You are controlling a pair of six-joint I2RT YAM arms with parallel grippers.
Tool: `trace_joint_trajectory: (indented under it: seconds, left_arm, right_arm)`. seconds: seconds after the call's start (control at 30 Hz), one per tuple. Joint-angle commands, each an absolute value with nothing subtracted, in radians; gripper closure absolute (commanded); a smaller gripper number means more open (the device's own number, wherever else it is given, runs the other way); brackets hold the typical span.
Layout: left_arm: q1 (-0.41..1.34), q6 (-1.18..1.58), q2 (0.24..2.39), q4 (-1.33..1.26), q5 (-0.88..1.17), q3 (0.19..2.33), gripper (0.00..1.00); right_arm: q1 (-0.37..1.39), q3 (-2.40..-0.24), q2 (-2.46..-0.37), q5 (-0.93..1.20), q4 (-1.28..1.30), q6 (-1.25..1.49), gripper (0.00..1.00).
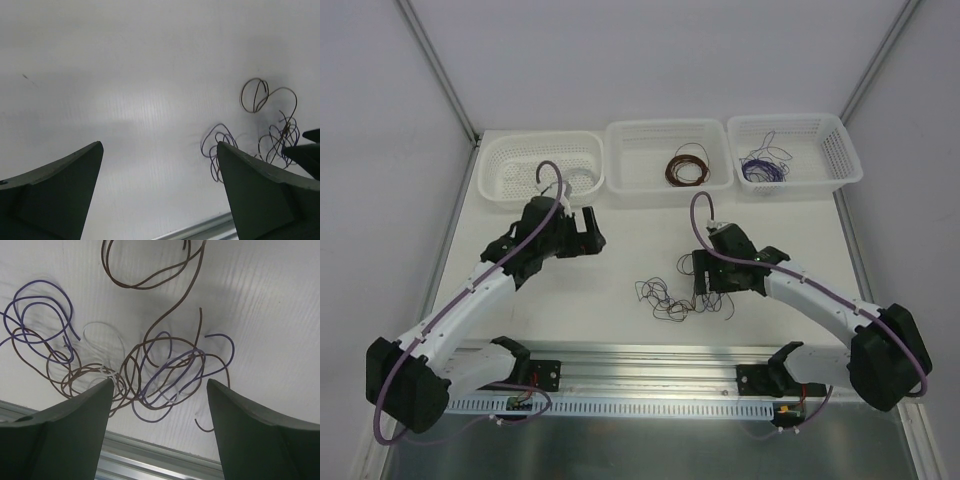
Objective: Untangle the cables
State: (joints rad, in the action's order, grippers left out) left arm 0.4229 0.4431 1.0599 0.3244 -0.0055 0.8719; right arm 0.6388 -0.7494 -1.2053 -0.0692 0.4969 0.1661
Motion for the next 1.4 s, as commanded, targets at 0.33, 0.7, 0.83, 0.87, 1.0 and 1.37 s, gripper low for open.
trace_joint_trajectory:
  seconds: [0.33,0.7,0.83,0.87,1.0,1.37]
  left_arm:
    - [0.773,0.747,1.135,0.302,-0.080,0.752,0.05]
    - [0.838,0.799,1.189,0.275,-0.124,0.752,0.12]
    - [0.848,0.805,1.219,0.268,-0.130,0.770,0.15]
    - [0.850,0.805,1.226,0.267,-0.129,0.781,0.16]
    - [0.862,0.802,1.273,0.259,-0.127,0.804,0.21]
    - [0.903,0.813,1.381,0.230,-0.121,0.842,0.31]
  right_arm:
    - [0.804,-0.813,-1.368,0.125,0.319,0.296,0.29]
    - [0.827,-0.934,-1.261,-0.147,0.553,0.232,0.31]
    - [0.776,-0.977,-1.252,-0.244,0.577,0.238,0.32]
    - [0.763,-0.992,-1.264,-0.242,0.578,0.241,0.32]
    - [0.699,-1.011,-1.328,-0.235,0.540,0.264,0.39]
    - [0.652,-1.025,-1.554,-0.253,0.402,0.360,0.50]
